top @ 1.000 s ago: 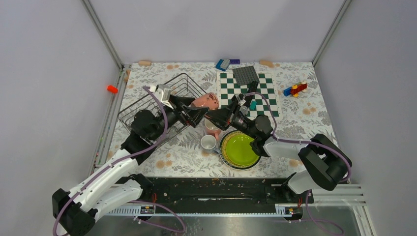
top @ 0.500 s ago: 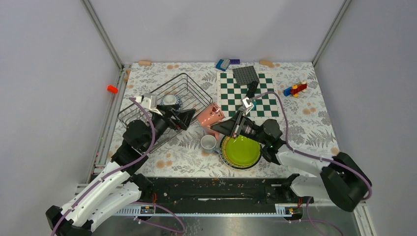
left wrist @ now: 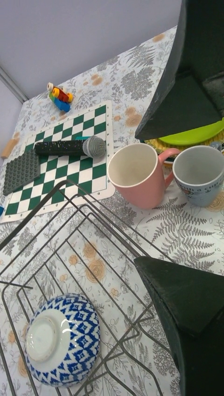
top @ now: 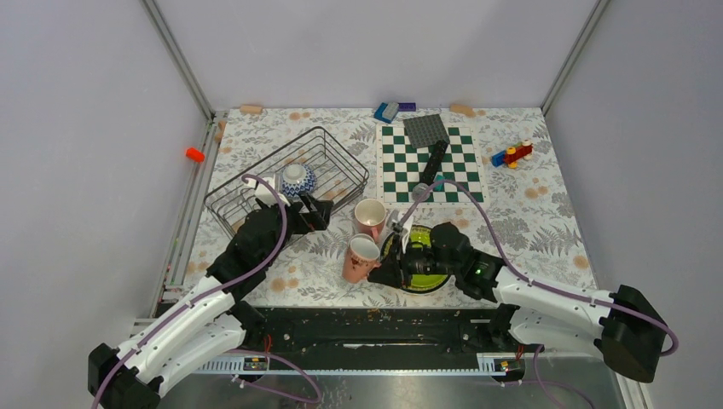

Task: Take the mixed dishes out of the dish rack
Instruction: Pick up the cup from the dish rack, then place the cup at the center of the board.

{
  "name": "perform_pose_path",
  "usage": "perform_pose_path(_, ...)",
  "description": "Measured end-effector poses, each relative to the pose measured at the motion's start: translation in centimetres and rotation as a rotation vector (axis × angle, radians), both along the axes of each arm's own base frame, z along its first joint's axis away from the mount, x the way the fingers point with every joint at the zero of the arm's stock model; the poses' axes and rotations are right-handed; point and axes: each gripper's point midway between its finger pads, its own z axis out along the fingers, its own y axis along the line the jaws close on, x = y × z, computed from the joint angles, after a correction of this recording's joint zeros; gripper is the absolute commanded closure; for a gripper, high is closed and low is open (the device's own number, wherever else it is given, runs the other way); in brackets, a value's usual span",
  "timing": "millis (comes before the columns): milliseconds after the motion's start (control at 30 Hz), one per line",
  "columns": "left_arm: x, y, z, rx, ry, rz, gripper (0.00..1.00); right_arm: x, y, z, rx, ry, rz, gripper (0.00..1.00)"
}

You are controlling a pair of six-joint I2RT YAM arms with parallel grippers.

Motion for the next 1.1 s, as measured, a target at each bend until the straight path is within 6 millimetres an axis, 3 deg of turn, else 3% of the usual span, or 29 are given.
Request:
perform_pose_path(200,0.3,0.8,-0.4,0.015,0.011,0.047,0.01,-1.5,-1.1,-4.4,-0.182,-0.107,0.108,1.0)
perform_pose_path(333,0.2,1.4,-0.7,0.027,0.018,0.074,0.01,-1.3,-2.1,-6.2,-0.274,-0.184,0.133,0.93)
perform_pose_path(567,0.2,2.3,-1.2,0.047,0.033,0.112,0.01,-0.4,-3.2,-9.5,-0.43,-0.251,0.142,0.94)
perform_pose_path(933,0.3,3.0,-2.0,0.077,0.056,0.148,0.01,0.0,-3.6,-12.3,-0.551,-0.324,0.189,0.89)
perform_pose_path(1100,0.3,3.2,-2.5,0.093,0.07,0.156,0.01,0.2,-3.7,-12.9,-0.576,-0.337,0.205,0.82)
